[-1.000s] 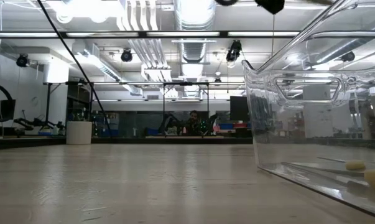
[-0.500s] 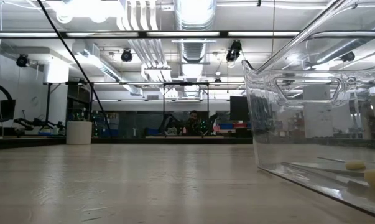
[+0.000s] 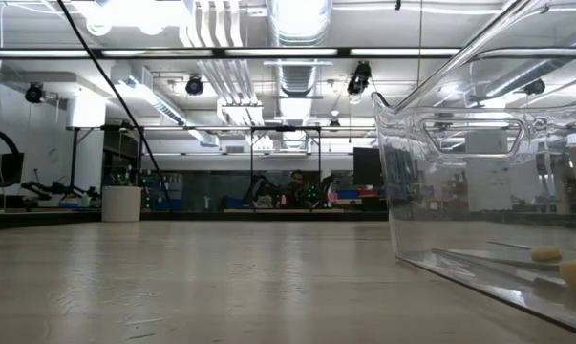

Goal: Pick & Place Paint Supplies
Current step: Put the green scissors into the left transparent bin

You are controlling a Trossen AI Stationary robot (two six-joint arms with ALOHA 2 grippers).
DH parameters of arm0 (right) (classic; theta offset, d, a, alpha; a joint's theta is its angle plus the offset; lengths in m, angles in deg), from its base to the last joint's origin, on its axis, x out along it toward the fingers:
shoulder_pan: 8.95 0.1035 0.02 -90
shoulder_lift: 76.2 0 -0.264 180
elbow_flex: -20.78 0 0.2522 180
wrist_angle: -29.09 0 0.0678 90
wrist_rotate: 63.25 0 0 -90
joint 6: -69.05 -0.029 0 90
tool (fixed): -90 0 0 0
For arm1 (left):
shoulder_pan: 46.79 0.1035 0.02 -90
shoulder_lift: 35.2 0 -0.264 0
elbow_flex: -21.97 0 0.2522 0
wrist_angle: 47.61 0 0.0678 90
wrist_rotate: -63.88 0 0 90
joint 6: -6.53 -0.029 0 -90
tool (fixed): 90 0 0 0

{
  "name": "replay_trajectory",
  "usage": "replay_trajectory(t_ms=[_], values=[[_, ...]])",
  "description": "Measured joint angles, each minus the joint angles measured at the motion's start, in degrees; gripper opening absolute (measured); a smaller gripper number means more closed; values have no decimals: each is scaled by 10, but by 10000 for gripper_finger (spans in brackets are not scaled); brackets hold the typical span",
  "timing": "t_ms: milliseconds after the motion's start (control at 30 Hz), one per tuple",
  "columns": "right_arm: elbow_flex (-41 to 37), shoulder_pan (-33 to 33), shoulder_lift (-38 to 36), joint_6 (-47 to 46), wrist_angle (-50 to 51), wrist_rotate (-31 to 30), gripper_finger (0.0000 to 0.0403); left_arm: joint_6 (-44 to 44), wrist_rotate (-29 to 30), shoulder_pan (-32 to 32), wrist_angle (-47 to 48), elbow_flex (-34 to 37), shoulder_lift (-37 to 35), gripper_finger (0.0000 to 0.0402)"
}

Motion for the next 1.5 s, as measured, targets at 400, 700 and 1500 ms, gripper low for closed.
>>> replay_trajectory(t_ms=[400,700,1500], values=[[0,35,61,-166,61,6,86,-2,0,0,0,0,0,314],[-2,46,101,-239,122,3,86,-2,0,0,0,0,0,314],[-37,43,169,-354,135,44,86,0,0,0,0,0,0,314]])
